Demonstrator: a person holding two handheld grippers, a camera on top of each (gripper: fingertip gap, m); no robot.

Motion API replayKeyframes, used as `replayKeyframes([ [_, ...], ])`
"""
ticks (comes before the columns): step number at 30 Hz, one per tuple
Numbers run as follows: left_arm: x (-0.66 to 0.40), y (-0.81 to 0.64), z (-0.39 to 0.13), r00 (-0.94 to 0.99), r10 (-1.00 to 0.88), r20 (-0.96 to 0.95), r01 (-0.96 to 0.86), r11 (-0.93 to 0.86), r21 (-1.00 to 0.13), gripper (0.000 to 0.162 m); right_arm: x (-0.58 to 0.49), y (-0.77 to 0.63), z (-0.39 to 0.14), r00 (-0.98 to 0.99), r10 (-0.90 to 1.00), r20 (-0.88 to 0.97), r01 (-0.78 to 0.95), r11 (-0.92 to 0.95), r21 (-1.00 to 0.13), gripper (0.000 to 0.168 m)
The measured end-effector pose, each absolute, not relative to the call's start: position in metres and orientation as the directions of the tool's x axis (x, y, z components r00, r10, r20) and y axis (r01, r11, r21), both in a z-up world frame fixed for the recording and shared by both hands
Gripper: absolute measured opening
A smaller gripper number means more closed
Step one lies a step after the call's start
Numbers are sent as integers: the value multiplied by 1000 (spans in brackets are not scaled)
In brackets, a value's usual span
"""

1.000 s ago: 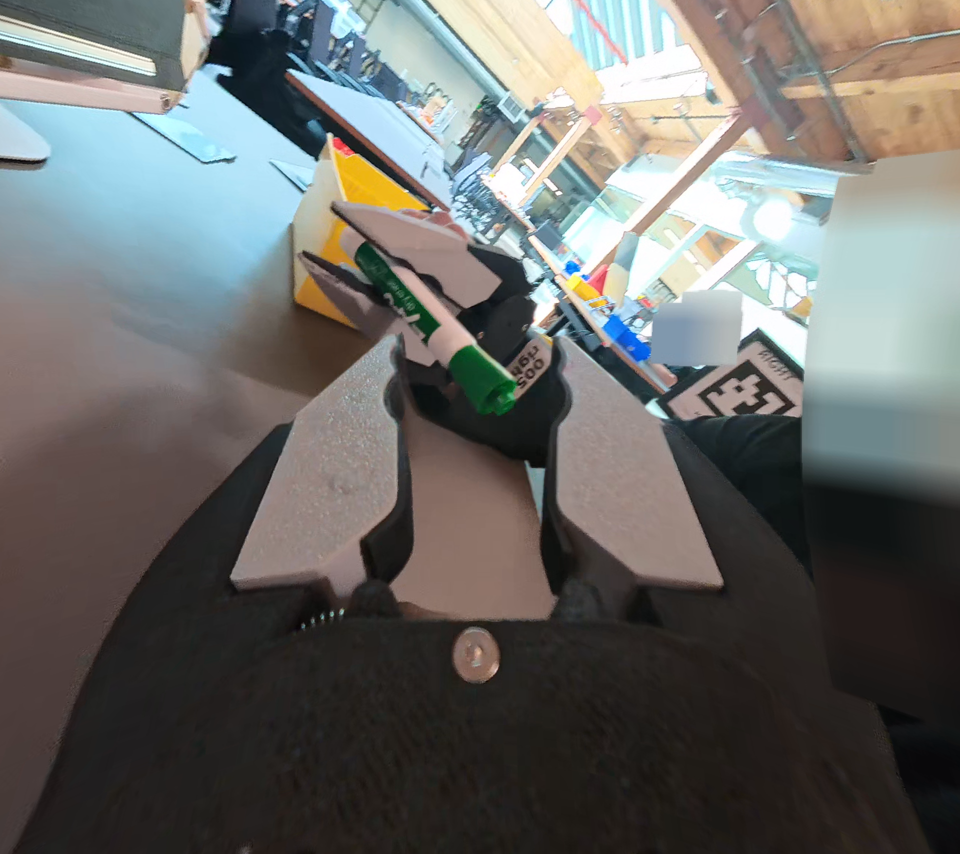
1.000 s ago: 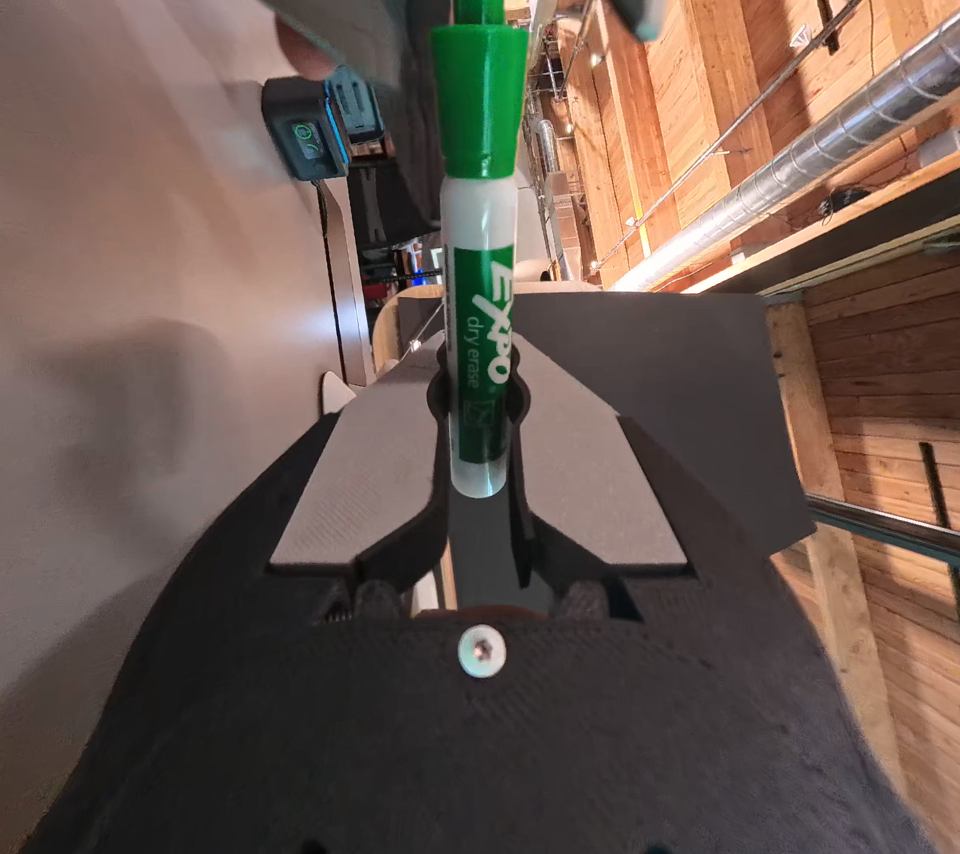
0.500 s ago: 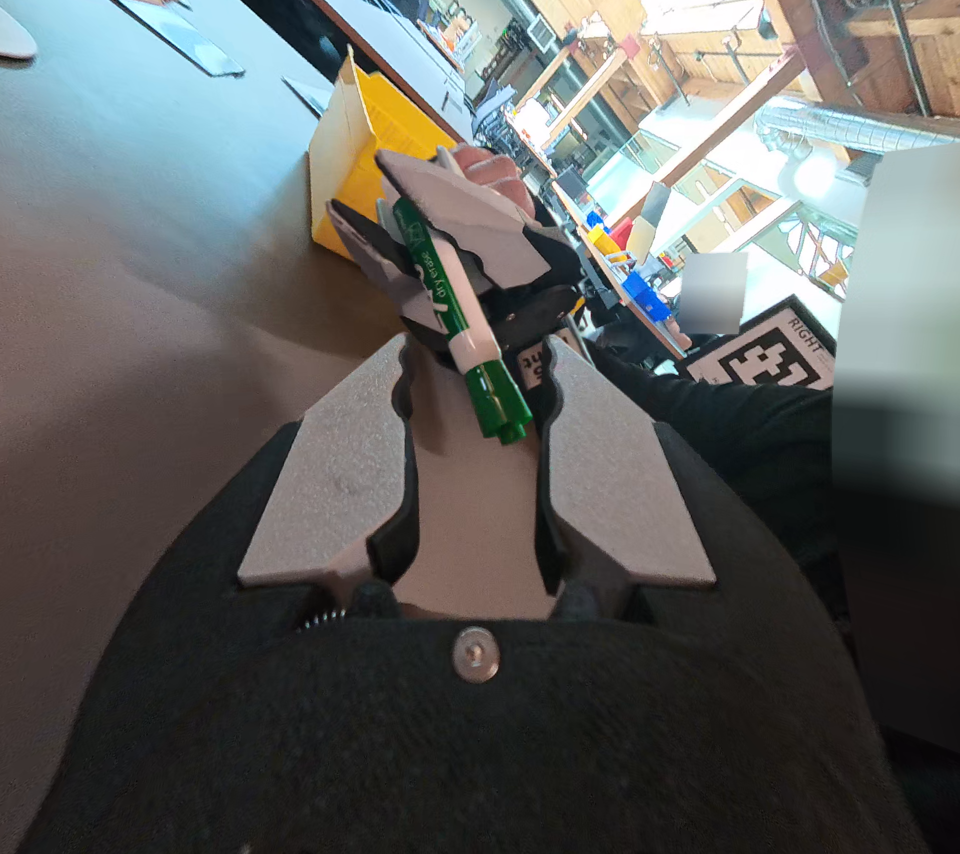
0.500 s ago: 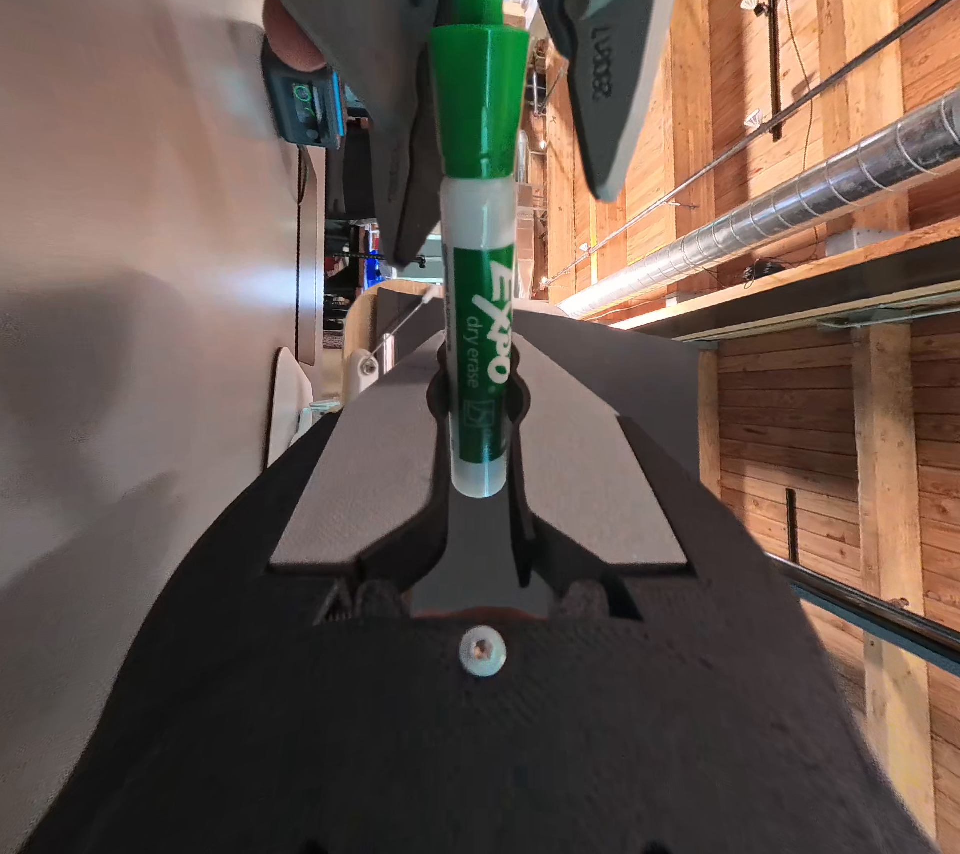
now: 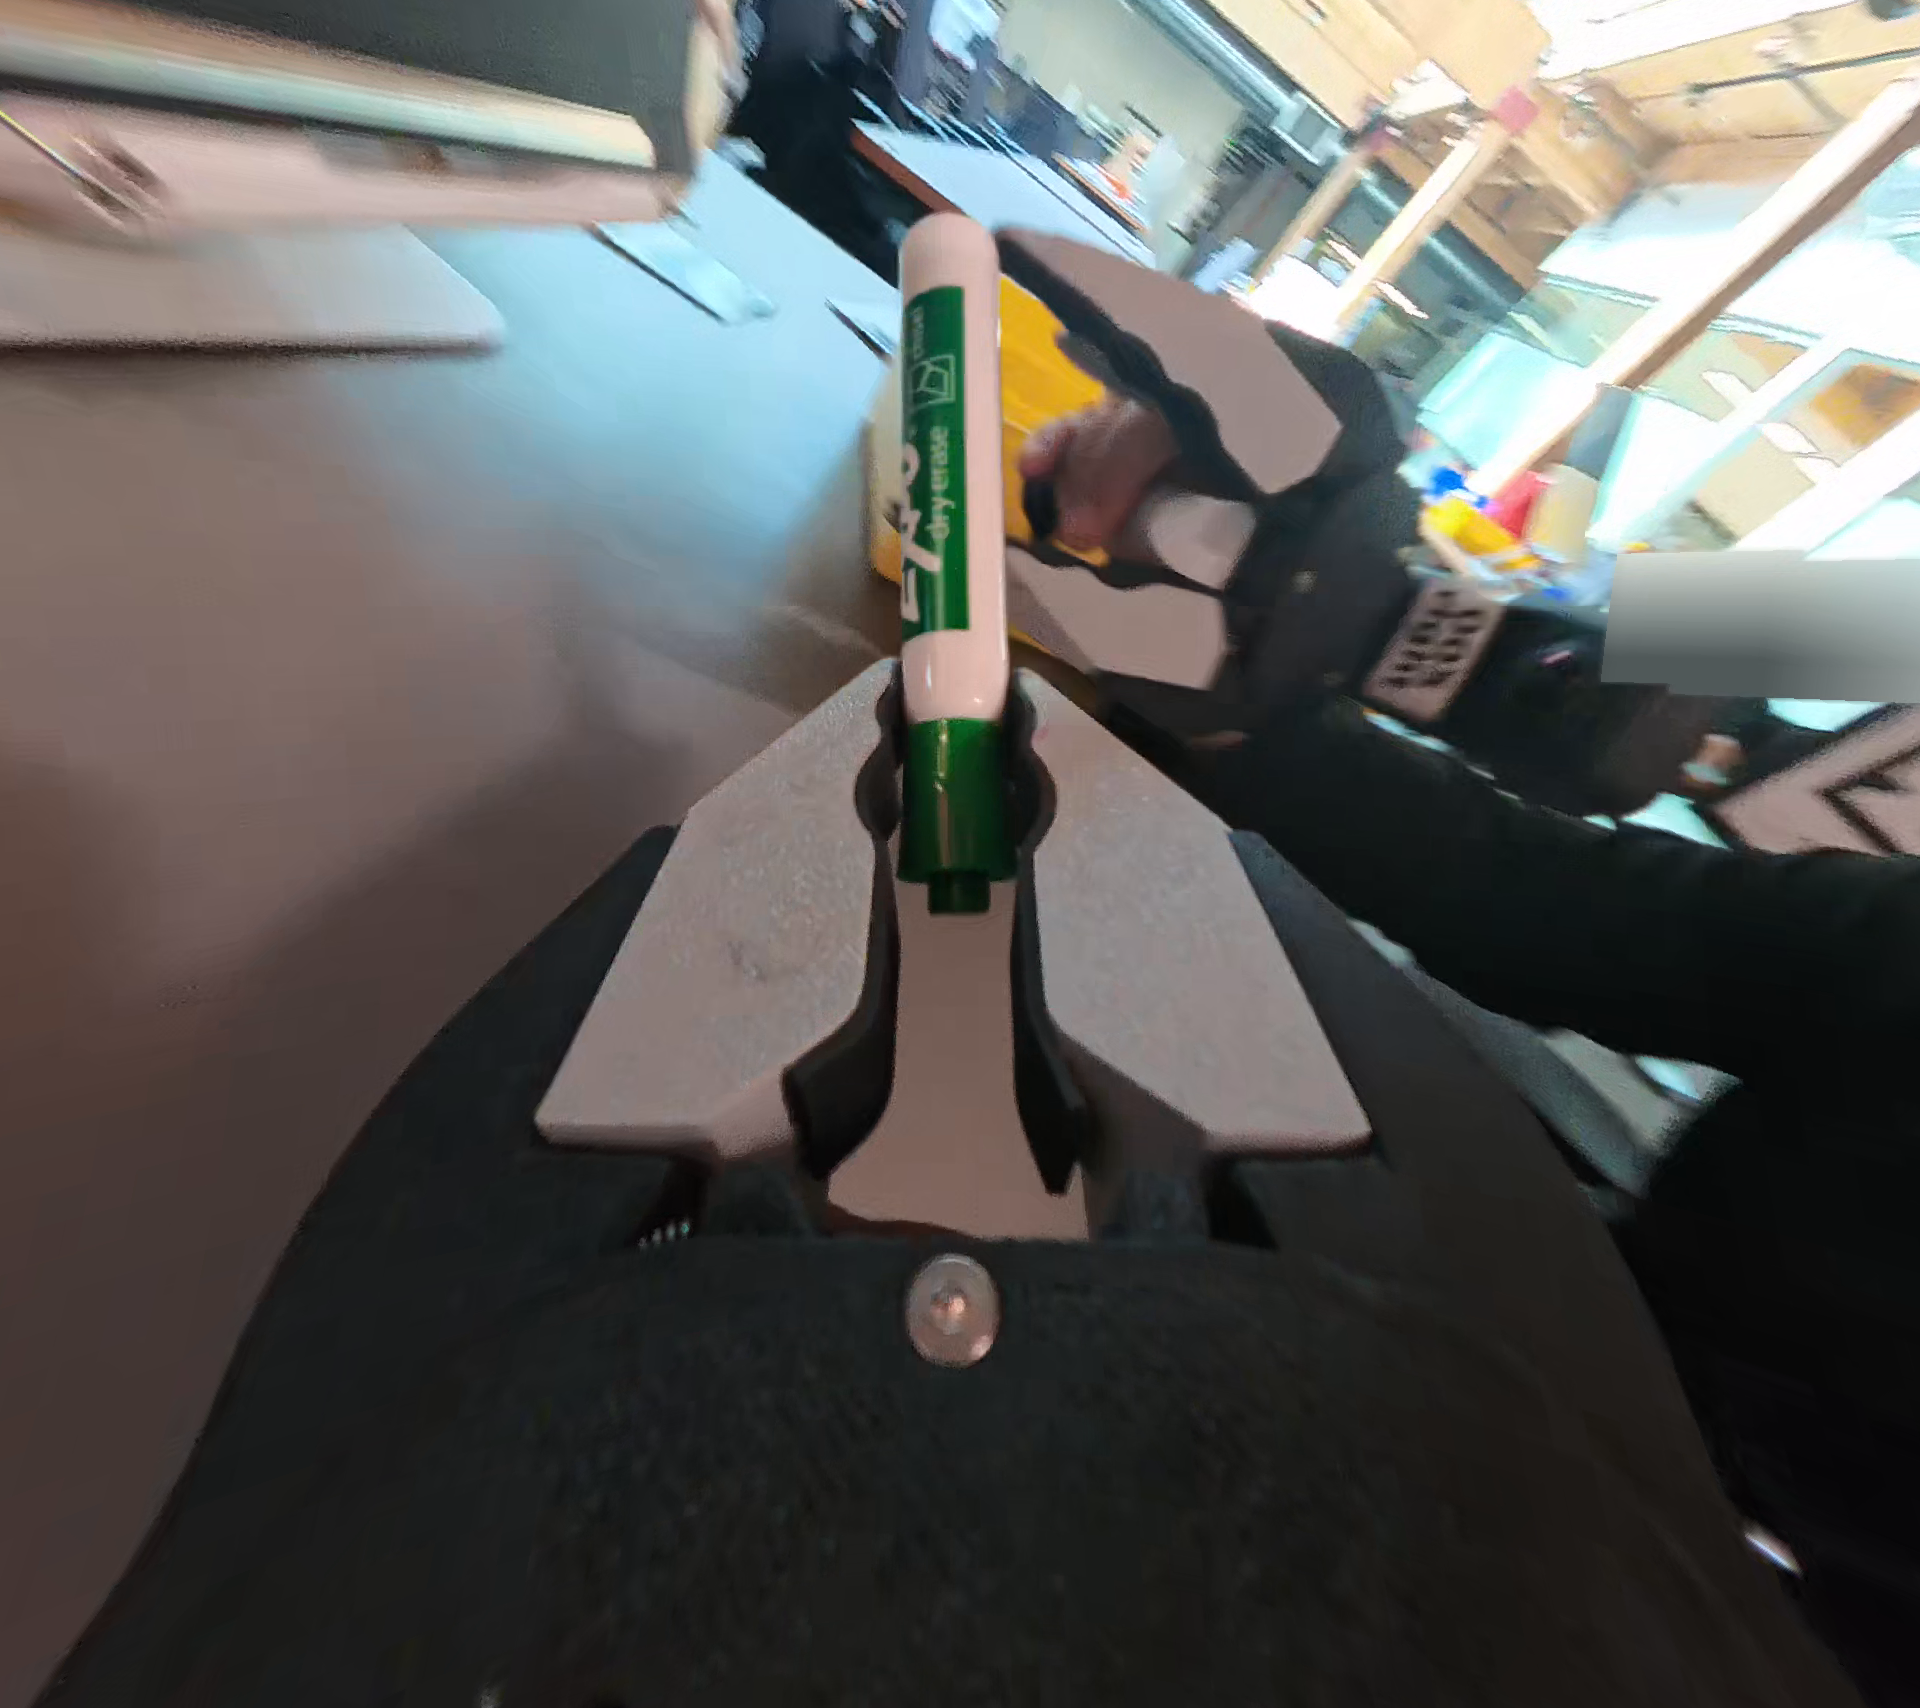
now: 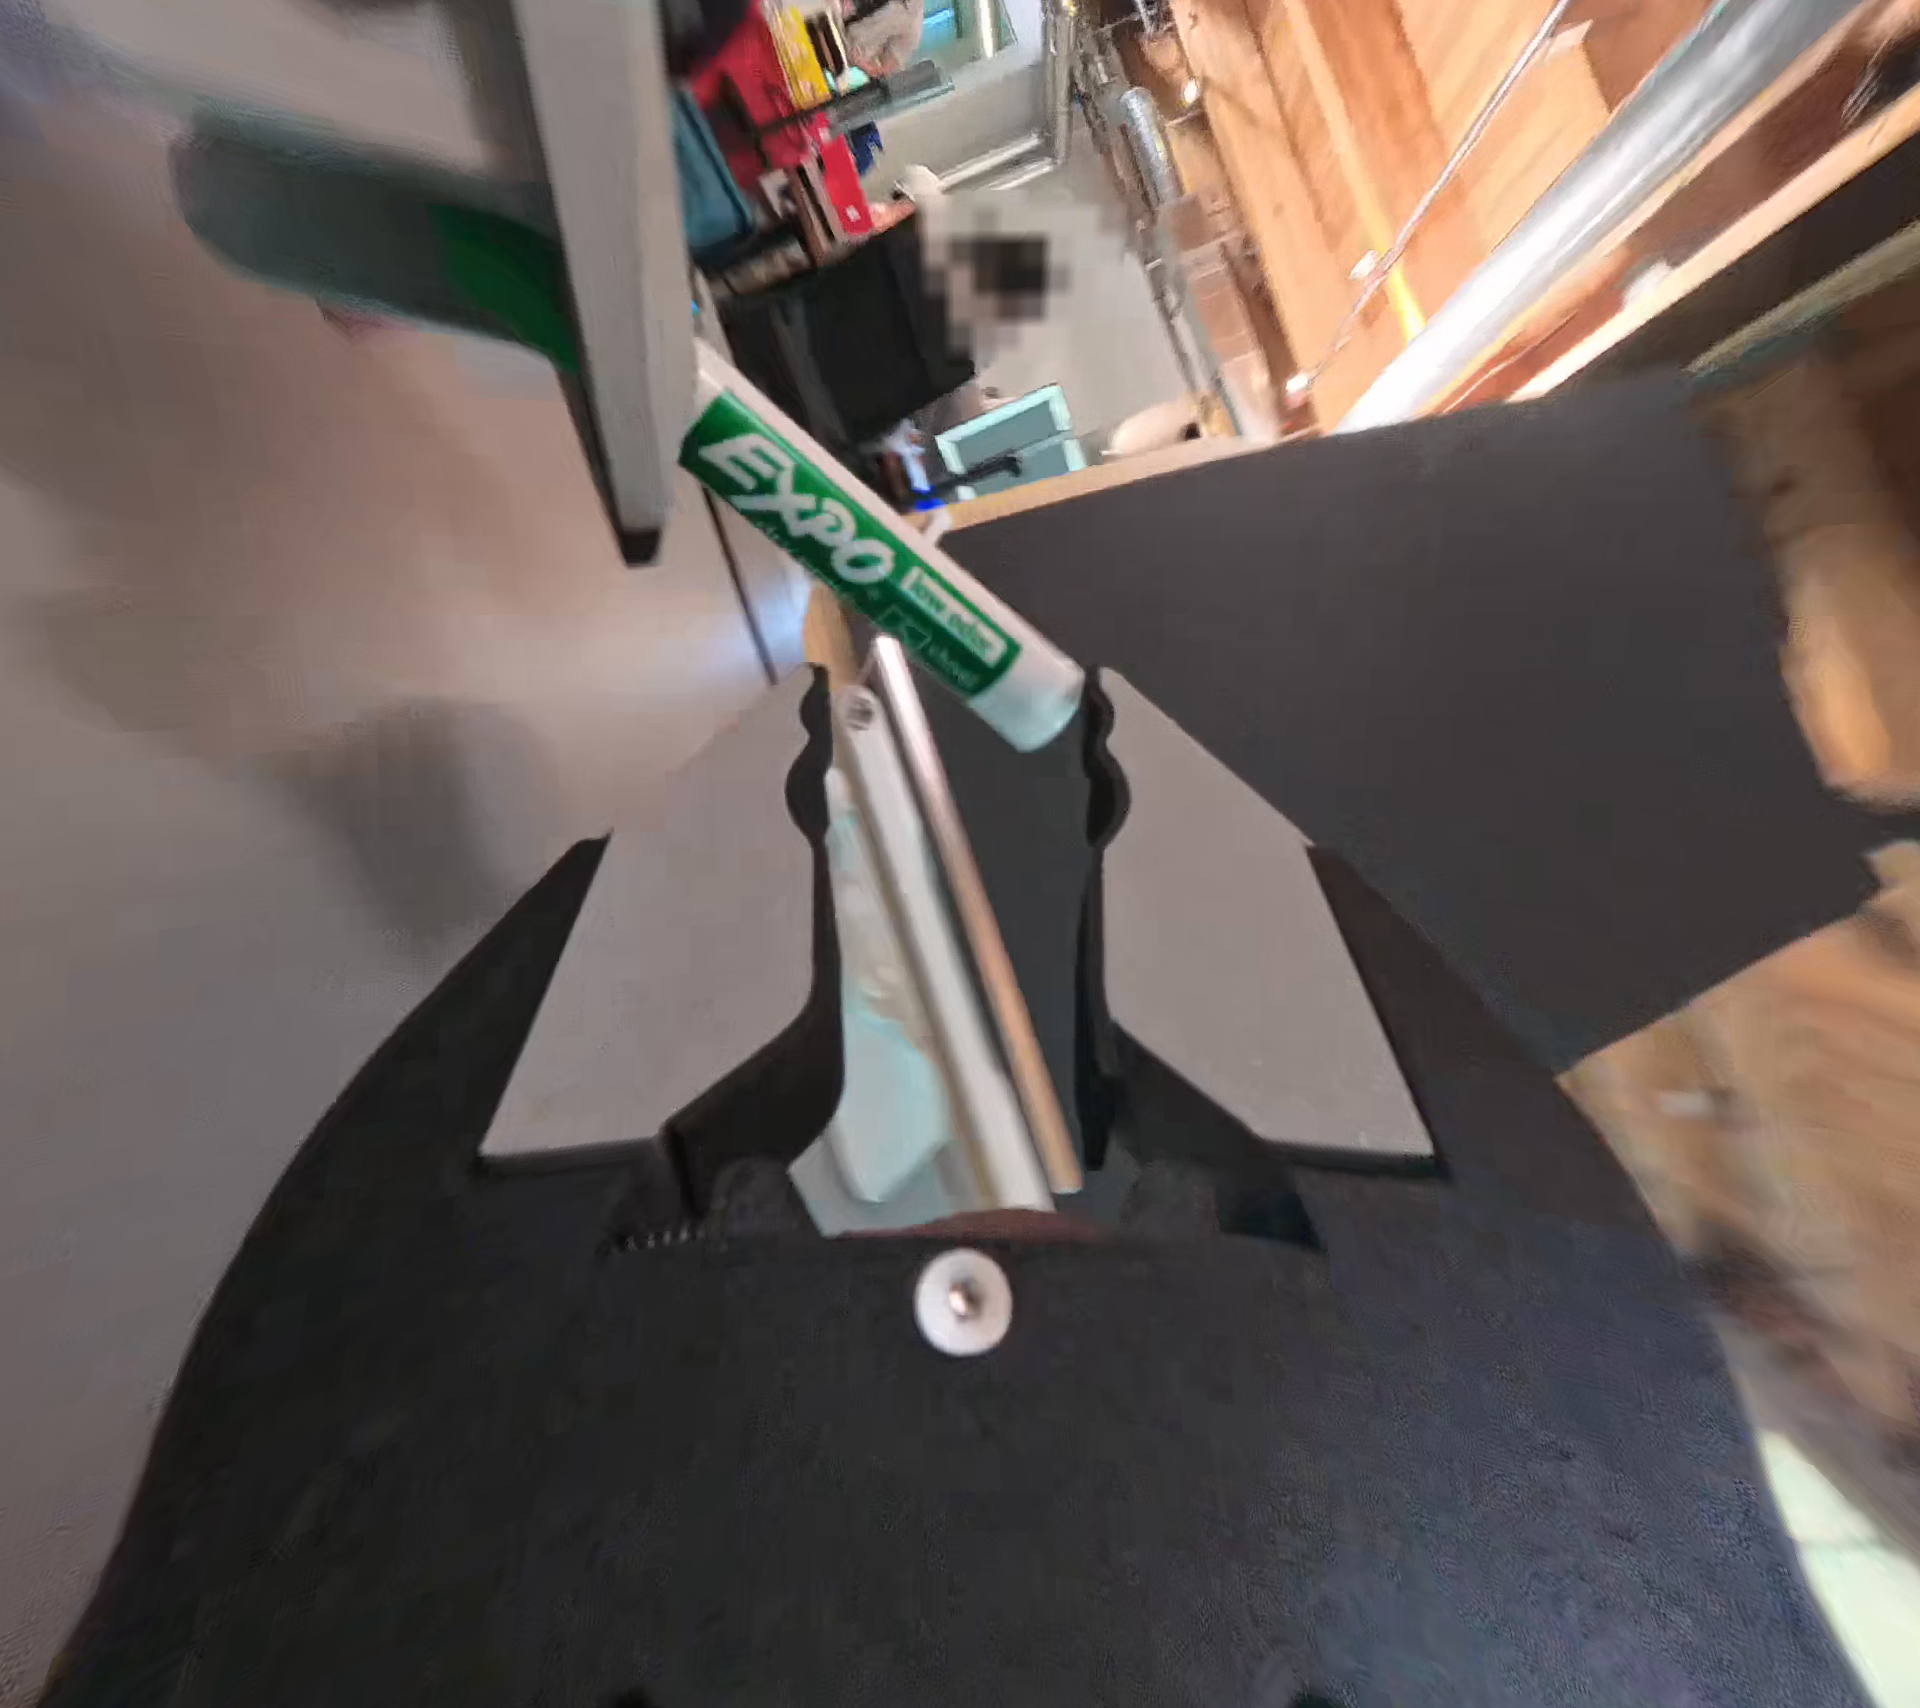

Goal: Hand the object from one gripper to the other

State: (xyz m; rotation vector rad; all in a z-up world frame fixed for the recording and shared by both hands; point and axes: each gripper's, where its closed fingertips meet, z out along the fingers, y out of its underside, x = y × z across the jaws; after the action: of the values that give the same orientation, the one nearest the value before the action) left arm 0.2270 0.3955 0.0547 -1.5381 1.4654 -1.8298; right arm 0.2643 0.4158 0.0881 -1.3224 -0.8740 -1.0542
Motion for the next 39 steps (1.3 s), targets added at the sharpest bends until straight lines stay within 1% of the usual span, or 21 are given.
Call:
replayKeyframes([
  [1, 229, 405, 59, -320, -827, 461, -285, -381, -880, 15, 264, 414, 87, 419, -67, 905, 906, -27, -422, 44],
  [2, 231, 415, 62, -267, -894, 360, -230, -304, -925, 15, 263, 413, 84, 516, -14, 856, 856, -9, -516, 45],
  [3, 232, 425, 66, -195, -961, 197, -173, -164, -971, 15, 260, 413, 80, 598, 48, 800, 801, 4, -599, 45],
  [4, 231, 434, 72, -114, -993, -14, -114, 27, -993, 15, 257, 414, 75, 666, 112, 737, 741, 8, -671, 44],
  [5, 229, 440, 78, -27, -978, -204, -77, 206, -976, 15, 253, 414, 69, 726, 184, 662, 673, 4, -740, 43],
  [6, 227, 446, 84, 55, -941, -333, -66, 329, -942, 15, 247, 414, 63, 780, 264, 567, 589, -6, -808, 44],
  [9, 218, 445, 107, 236, -768, -595, 17, 616, -788, 15, 234, 410, 67, 880, 428, 206, 244, -34, -969, 48],
  [11, 221, 435, 104, 243, -667, -704, 4, 726, -687, 16, 228, 404, 80, 853, 521, -31, -2, -58, -998, 45],
  [13, 227, 424, 97, 229, -603, -764, -5, 784, -620, 16, 227, 398, 97, 785, 587, -197, -197, -65, -978, 43],
  [15, 232, 416, 95, 224, -581, -783, -4, 803, -597, 16, 229, 393, 111, 728, 627, -277, -320, -45, -946, 37],
  [17, 235, 406, 93, 195, -602, -774, 23, 792, -610, 16, 232, 390, 119, 709, 644, -287, -361, -18, -932, 31],
  [20, 240, 391, 89, 159, -587, -794, 25, 806, -591, 16, 229, 388, 119, 725, 646, -239, -322, 10, -947, 23],
  [21, 242, 393, 87, 158, -599, -785, -1, 795, -607, 16, 225, 386, 120, 721, 659, -214, -302, 21, -953, 16],
  [23, 245, 396, 81, 142, -643, -753, -42, 756, -653, 16, 223, 386, 118, 764, 632, -126, -209, 58, -976, 16],
  [26, 243, 397, 80, 83, -764, -640, -18, 641, -768, 16, 227, 389, 114, 858, 492, 147, 80, 155, -985, 17],
  [28, 241, 395, 78, -18, -872, -490, -11, 490, -872, 26, 237, 393, 113, 865, 333, 376, 327, 196, -925, 17],
  [31, 240, 399, 78, -103, -964, -245, -32, 249, -968, 24, 254, 397, 108, 756, 115, 644, 628, 151, -764, 17],
  [33, 240, 393, 76, -206, -978, -20, -73, 36, -997, 26, 265, 401, 100, 615, 13, 788, 786, 68, -615, 17],
  [35, 235, 377, 77, -359, -903, 237, -146, -196, -970, 26, 272, 405, 88, 382, -55, 923, 923, -34, -384, 17],
  [37, 234, 370, 79, -419, -791, 446, -233, -381, -895, 30, 272, 409, 81, 168, -86, 982, 980, -89, -176, 17],
  [39, 234, 370, 79, -430, -702, 568, -283, -492, -823, 33, 270, 410, 78, 58, -93, 994, 992, -102, -67, 17],
])
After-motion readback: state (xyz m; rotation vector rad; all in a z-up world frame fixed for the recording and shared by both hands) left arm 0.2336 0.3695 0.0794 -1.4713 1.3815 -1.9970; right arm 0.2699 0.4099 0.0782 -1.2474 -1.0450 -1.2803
